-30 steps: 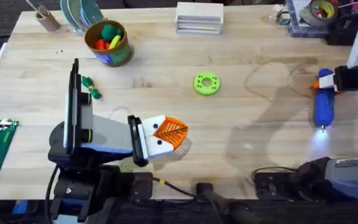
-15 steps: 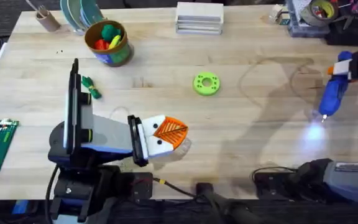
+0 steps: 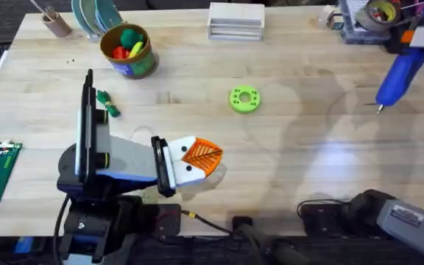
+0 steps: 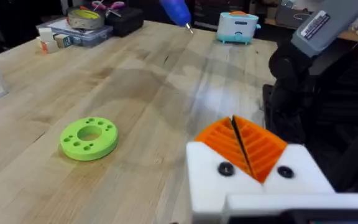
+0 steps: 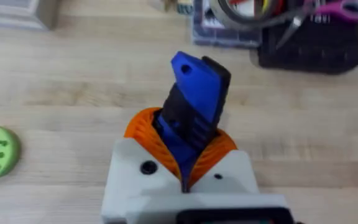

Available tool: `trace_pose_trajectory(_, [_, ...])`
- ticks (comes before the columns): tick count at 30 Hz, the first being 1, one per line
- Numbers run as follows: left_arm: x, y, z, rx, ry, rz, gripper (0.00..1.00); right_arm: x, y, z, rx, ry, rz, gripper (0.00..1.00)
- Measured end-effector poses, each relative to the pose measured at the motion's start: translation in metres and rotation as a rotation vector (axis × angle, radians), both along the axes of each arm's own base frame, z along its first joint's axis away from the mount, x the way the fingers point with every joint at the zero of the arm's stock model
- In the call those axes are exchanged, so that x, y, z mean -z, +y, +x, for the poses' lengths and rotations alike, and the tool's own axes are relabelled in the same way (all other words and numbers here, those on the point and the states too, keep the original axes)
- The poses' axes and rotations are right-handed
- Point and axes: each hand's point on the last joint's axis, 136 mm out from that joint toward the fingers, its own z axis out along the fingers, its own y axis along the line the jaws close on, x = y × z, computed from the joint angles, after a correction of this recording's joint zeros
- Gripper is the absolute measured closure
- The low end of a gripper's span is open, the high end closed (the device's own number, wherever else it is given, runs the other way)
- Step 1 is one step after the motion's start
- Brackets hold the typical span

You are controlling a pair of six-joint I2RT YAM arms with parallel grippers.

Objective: Pick up the gripper from the table and insert it into the empty holder that is missing its gripper. Then pick up a screw, insert it into the mounting hole, and use the screwdriver to tighten it. Finally, clean up the table by picking up the vegetable and placing it into the bucket.

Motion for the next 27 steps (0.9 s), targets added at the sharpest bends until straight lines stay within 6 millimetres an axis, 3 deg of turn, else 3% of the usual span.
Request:
trace_pose_trajectory(14, [0.000,0.000,0.000,0.000,0.000,0.000,0.997,-0.110,0.101,-0.024,-0.231,-0.406,-0.011,0.973])
trace_pose_trajectory(20, [0.000,0.000,0.000,0.000,0.000,0.000,0.997,-0.126,0.156,-0.033,-0.391,-0.590,0.054,0.973])
trace_pose_trajectory(27, [0.000,0.000,0.000,0.000,0.000,0.000,0.997,-0.130,0.202,-0.039,-0.517,-0.694,0.158,0.973])
